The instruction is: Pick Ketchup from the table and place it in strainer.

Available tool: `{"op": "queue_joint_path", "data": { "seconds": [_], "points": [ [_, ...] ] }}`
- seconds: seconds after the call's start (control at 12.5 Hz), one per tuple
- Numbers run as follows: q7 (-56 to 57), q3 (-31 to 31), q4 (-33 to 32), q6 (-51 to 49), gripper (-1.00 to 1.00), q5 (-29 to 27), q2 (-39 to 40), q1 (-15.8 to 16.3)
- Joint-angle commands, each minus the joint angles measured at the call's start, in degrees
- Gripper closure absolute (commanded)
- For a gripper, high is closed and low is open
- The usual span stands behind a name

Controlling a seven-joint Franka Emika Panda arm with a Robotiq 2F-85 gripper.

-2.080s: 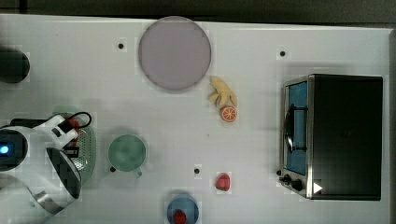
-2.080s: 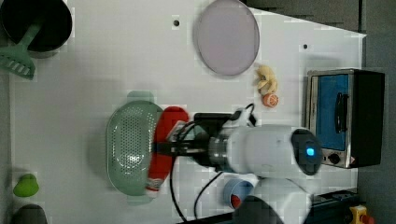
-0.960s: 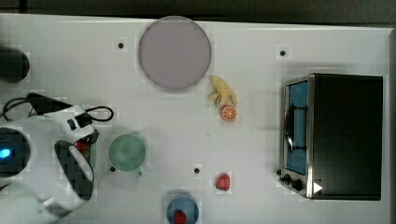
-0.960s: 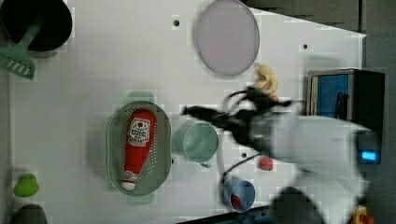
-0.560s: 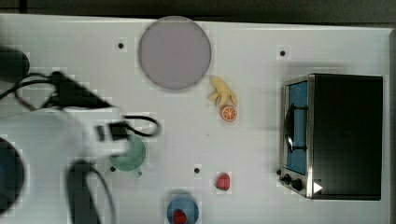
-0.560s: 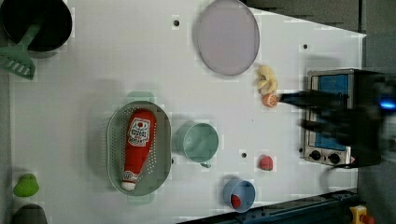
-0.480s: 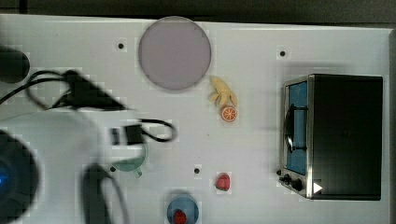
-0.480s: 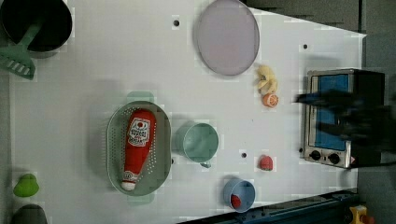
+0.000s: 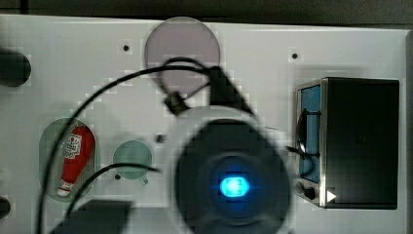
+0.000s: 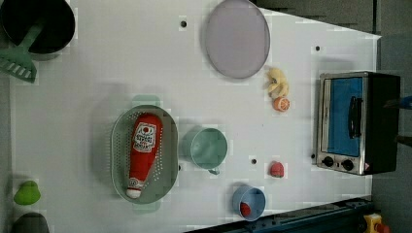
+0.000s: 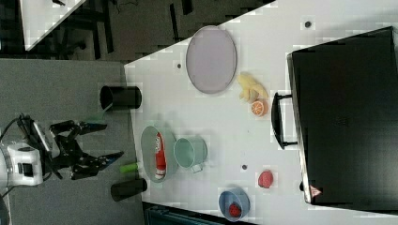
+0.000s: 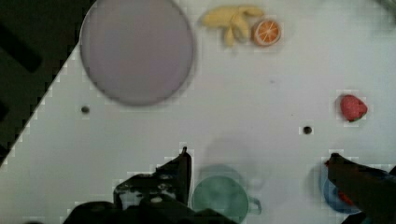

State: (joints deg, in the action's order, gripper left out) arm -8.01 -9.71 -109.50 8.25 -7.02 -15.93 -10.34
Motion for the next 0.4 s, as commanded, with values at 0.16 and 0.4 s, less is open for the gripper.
{"op": "queue_joint_path", "data": {
  "seconds": [0.16,0.4],
  "points": [
    [3.7,-0.6,-0.3,-0.1,-1.00,4.6,1.8,-0.7],
    [3.7,-0.4,-0.6,-0.1,-1.00,4.6,2.0,-0.7]
  ]
}}
